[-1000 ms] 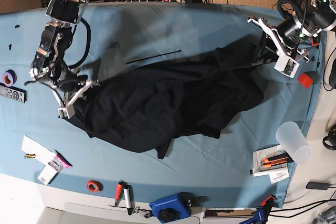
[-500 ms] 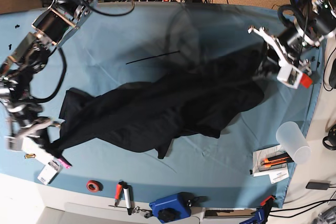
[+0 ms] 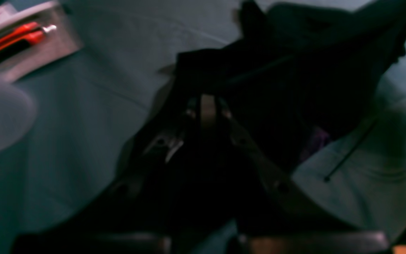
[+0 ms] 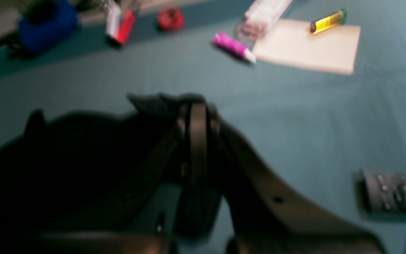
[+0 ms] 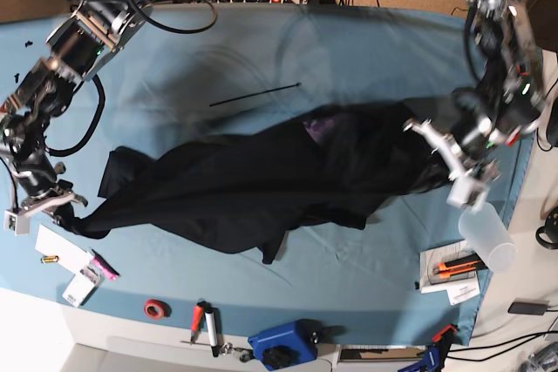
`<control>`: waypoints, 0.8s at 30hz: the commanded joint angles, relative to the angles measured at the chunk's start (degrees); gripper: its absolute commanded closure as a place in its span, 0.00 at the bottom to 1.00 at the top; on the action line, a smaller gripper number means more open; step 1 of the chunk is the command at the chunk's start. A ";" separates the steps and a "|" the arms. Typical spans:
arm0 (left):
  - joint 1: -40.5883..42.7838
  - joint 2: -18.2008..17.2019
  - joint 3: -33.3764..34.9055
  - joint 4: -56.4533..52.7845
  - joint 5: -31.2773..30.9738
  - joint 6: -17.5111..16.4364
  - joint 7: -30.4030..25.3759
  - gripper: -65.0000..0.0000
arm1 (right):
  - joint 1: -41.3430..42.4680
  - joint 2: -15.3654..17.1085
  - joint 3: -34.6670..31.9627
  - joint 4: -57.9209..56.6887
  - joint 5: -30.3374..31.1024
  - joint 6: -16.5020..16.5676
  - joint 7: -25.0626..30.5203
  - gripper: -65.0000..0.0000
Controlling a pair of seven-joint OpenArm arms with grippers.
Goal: Layout the t-shirt on the table in an organized manner, then fold the t-shirt properly
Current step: 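Grasp the opposite shirt edge with the left gripper, then lift the shirt with both grippers and shake it out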
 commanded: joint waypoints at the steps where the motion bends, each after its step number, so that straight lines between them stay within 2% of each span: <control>1: -3.48 -0.63 1.92 -1.22 0.96 0.00 -2.95 1.00 | 3.61 1.99 -1.42 -1.60 0.50 -0.11 3.65 1.00; 3: -9.84 -0.61 7.04 -7.15 6.38 0.61 -5.18 1.00 | 8.02 3.67 -4.13 -8.28 -1.62 -0.37 6.27 1.00; 5: -17.46 -0.59 12.02 -14.53 10.40 3.41 -6.34 1.00 | 13.81 5.22 -6.95 -15.34 -2.84 -0.42 6.62 1.00; 8: -29.99 -0.57 17.73 -26.49 12.26 6.47 -9.03 1.00 | 23.19 7.48 -11.08 -25.14 -2.99 -0.37 8.90 1.00; 11: -41.86 -0.37 19.96 -35.82 12.28 6.93 -10.88 1.00 | 32.13 8.90 -14.03 -30.93 -3.04 -0.37 12.00 1.00; 15: -56.22 -0.35 19.93 -44.15 14.45 6.91 -11.26 1.00 | 43.15 9.42 -14.97 -31.56 -4.55 -0.72 15.26 1.00; 18: -65.07 -1.16 19.91 -46.51 14.88 6.93 -8.44 1.00 | 51.47 9.40 -14.97 -31.56 -3.87 -0.79 14.32 1.00; 22: -73.57 -3.08 19.91 -46.51 10.43 6.95 0.07 1.00 | 52.15 9.38 -14.97 -31.50 3.32 -0.66 10.03 1.00; 24: -73.57 -3.87 19.91 -46.51 6.40 6.95 5.53 1.00 | 52.15 9.38 -14.97 -31.34 6.03 0.46 6.29 1.00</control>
